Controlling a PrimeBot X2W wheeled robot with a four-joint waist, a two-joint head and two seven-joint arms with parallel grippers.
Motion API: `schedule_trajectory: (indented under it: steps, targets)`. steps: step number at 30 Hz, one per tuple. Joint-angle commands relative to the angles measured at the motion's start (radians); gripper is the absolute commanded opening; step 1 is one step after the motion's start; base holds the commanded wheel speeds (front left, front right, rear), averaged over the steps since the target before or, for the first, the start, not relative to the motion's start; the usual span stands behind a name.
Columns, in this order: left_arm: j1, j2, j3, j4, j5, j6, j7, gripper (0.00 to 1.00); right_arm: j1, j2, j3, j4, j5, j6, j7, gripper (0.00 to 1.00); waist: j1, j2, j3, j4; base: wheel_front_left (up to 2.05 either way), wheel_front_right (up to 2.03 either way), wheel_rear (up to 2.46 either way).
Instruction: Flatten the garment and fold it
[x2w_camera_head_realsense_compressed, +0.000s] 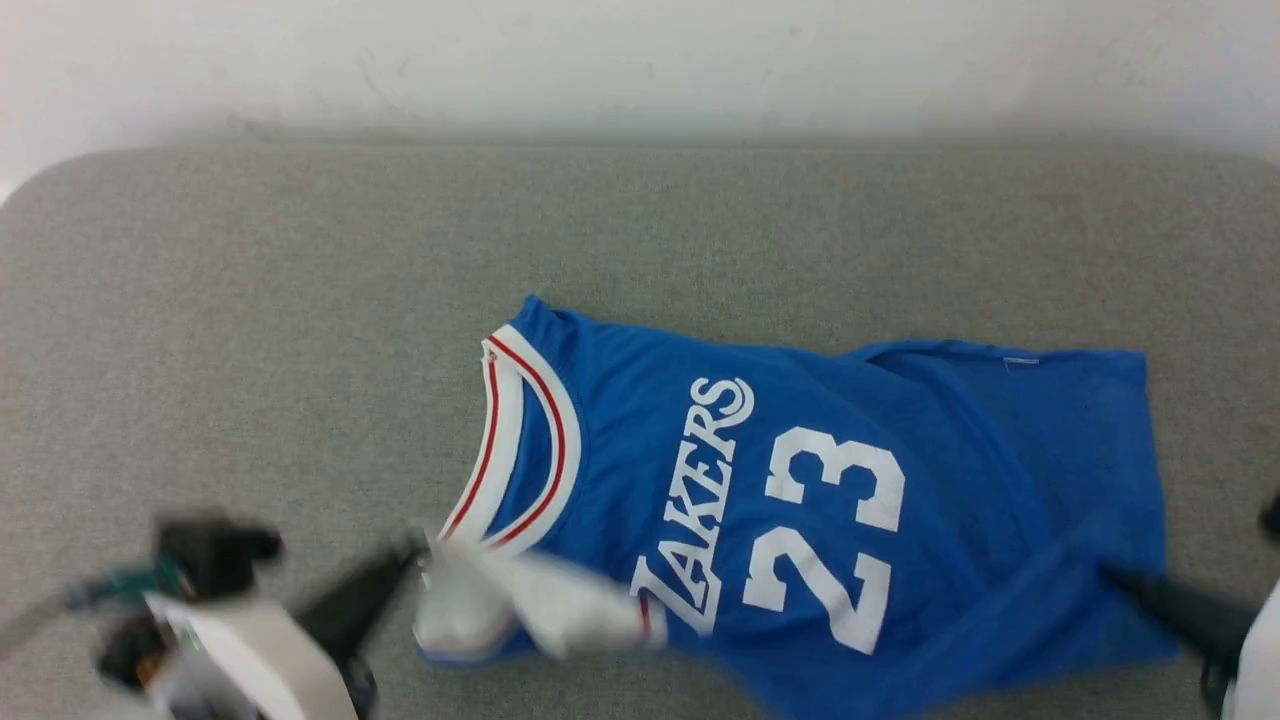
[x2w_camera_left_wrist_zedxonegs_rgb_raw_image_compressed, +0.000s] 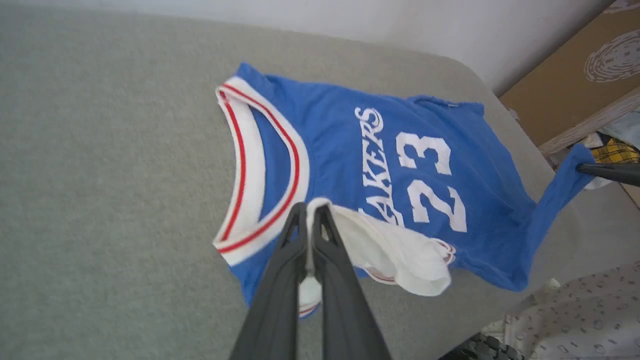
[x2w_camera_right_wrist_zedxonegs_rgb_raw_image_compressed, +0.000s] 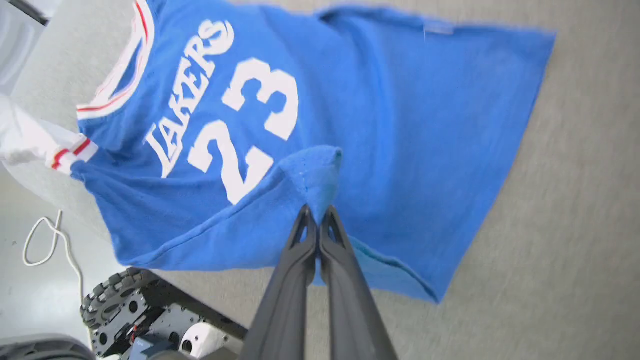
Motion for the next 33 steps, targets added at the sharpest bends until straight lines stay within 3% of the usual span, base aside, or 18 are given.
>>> schedule_trajectory:
  steps: [1,5,8,10,12,18,26,33]
  targets:
    - [-0.087,0.026,0.04,-0.004,0.043,-0.003,0.011,0.0,-0.092,-0.028,-0.001,-0.033,0.019,-0.001,0.013,0.0,-0.0002,0.0,0.029,-0.006,0.0,0.0,0.0]
    - [-0.327,0.061,0.135,-0.001,0.141,0.004,0.089,0.0,-0.39,-0.075,0.006,-0.074,0.057,-0.001,0.047,0.0,-0.0002,0.0,0.078,-0.017,0.0,0.0,0.0]
    - [-0.526,0.042,0.196,0.043,0.186,-0.004,0.166,0.0,-0.663,-0.099,0.046,-0.017,0.049,-0.001,0.05,0.0,-0.0002,0.0,0.132,-0.025,0.0,0.0,0.0]
    - [-0.674,0.005,0.226,0.107,0.224,-0.009,0.212,0.0,-0.853,-0.096,0.089,0.062,0.027,-0.001,0.044,0.0,-0.0002,0.0,0.178,-0.028,0.0,0.0,0.0]
    - [-0.826,-0.059,0.265,0.19,0.255,0.015,0.23,0.0,-1.045,-0.073,0.128,0.154,-0.016,-0.001,0.015,0.0,-0.0002,0.0,0.226,-0.031,0.0,0.0,0.0]
    - [-1.261,-0.178,0.279,0.436,0.448,0.008,0.244,0.0,-1.523,-0.003,0.25,0.437,-0.168,-0.001,-0.175,0.0,-0.0002,0.0,0.354,-0.06,0.0,0.0,0.0]
    - [-1.542,-0.273,0.282,0.66,0.579,-0.023,0.132,0.0,-1.768,0.008,0.366,0.711,-0.283,-0.001,-0.407,0.0,-0.0002,0.0,0.393,-0.084,0.0,0.0,0.0]
    - [-1.586,-0.315,0.275,0.728,0.598,-0.083,0.006,0.0,-1.824,-0.056,0.441,0.873,-0.306,-0.001,-0.541,0.0,-0.0002,0.0,0.473,-0.074,0.0,0.0,0.0]
